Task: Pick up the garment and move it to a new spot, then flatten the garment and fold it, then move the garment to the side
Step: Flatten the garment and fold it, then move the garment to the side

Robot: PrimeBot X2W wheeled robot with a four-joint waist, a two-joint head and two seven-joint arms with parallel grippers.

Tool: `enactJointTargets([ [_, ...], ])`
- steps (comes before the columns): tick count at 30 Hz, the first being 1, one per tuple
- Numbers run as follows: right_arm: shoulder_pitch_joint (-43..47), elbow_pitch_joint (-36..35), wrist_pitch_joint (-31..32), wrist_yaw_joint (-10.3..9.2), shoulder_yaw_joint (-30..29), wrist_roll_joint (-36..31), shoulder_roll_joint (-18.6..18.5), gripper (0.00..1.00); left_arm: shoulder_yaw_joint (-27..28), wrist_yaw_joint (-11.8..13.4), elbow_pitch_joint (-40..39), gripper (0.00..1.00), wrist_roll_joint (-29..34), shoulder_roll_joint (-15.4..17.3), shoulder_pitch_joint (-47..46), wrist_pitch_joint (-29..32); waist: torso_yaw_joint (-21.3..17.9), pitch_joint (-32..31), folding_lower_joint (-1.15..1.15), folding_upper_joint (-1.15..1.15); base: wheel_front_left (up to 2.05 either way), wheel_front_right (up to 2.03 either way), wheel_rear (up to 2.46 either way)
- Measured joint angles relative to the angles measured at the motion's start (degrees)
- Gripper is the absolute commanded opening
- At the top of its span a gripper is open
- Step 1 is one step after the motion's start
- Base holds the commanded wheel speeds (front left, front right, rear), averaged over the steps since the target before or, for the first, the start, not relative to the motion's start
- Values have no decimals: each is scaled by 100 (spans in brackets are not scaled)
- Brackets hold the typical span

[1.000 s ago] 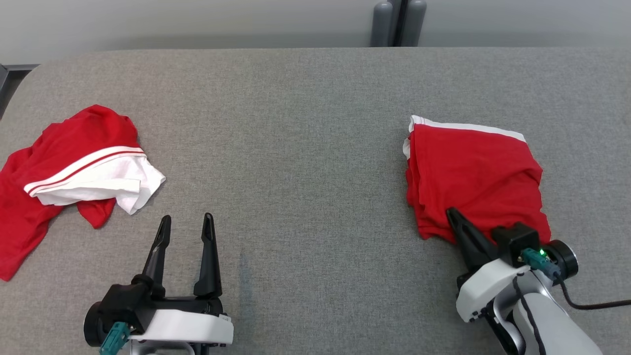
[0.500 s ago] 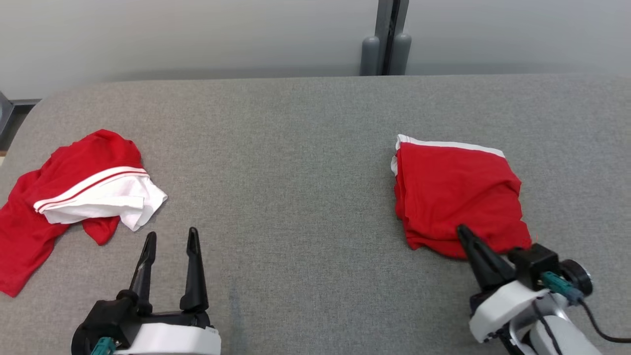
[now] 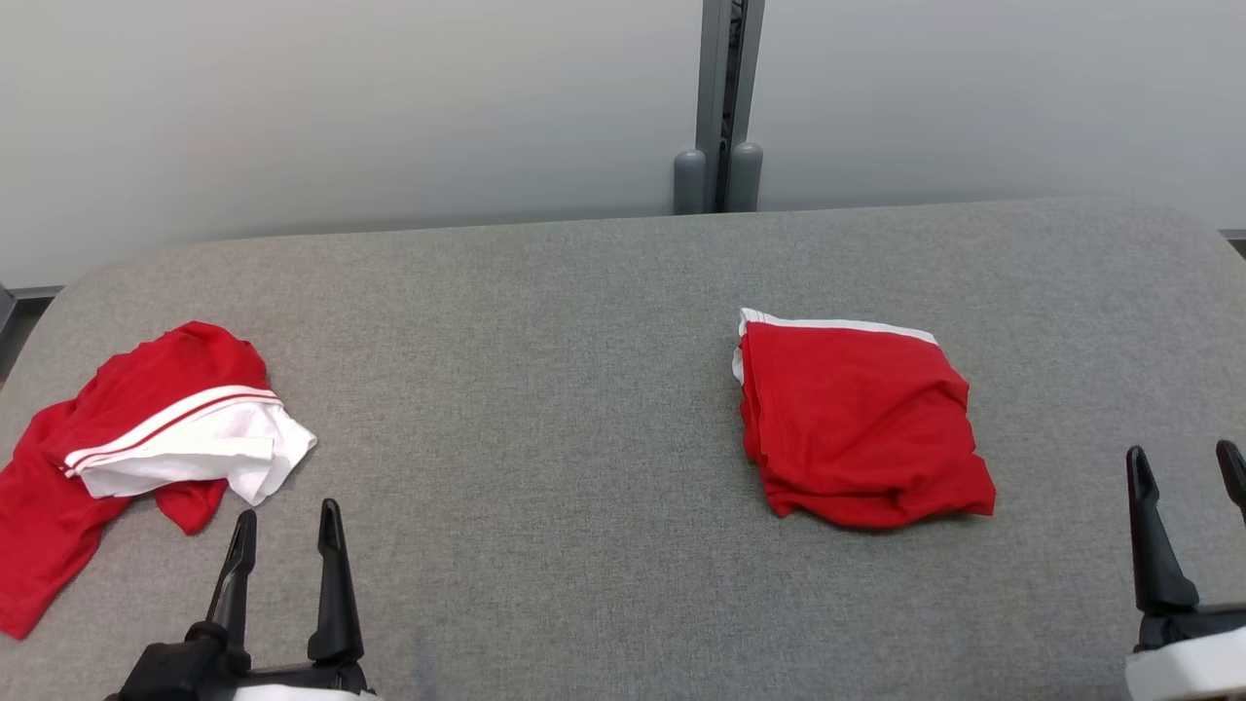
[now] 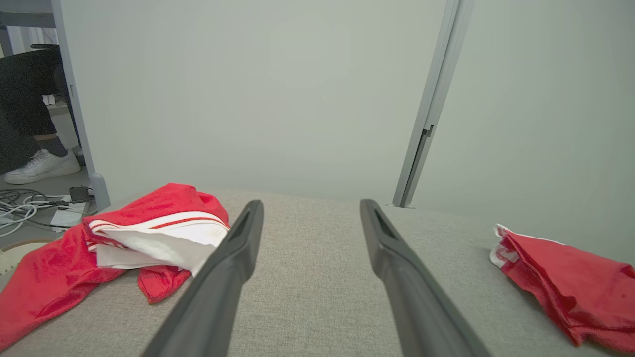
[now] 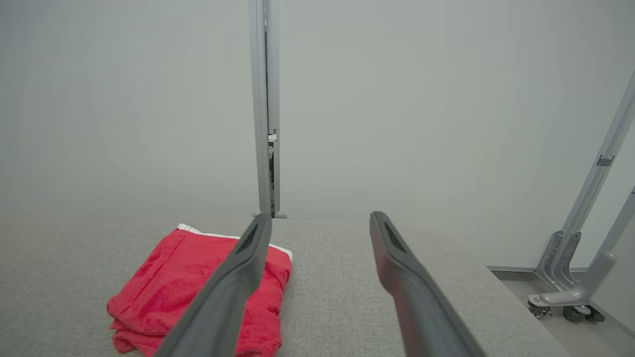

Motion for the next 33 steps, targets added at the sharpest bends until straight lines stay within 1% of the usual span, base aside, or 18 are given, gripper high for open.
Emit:
enactJointTargets([
  [4,265,-7,0,0,-114,-34,-7,100,78,-112,102,100,111,1,149,0,20,-134,0,0,0,0,0],
  [7,313,-4,0,0,-12,-26,-22,100,124,-179,134,100,169,1,215,1,78,-186,0,0,0,0,0],
  [15,272,38,0,0,264,31,83,100,131,-183,222,100,140,2,311,0,177,-323,0,0,0,0,0],
  [19,272,67,0,0,311,68,163,100,51,-247,280,100,144,1,273,0,133,-337,0,0,0,0,0],
  [27,216,188,0,0,432,88,211,100,24,-241,324,100,160,1,214,0,-53,-375,0,0,0,0,0],
  [33,193,222,0,0,463,90,226,100,20,-241,337,100,176,1,204,0,-106,-364,0,0,0,0,0],
])
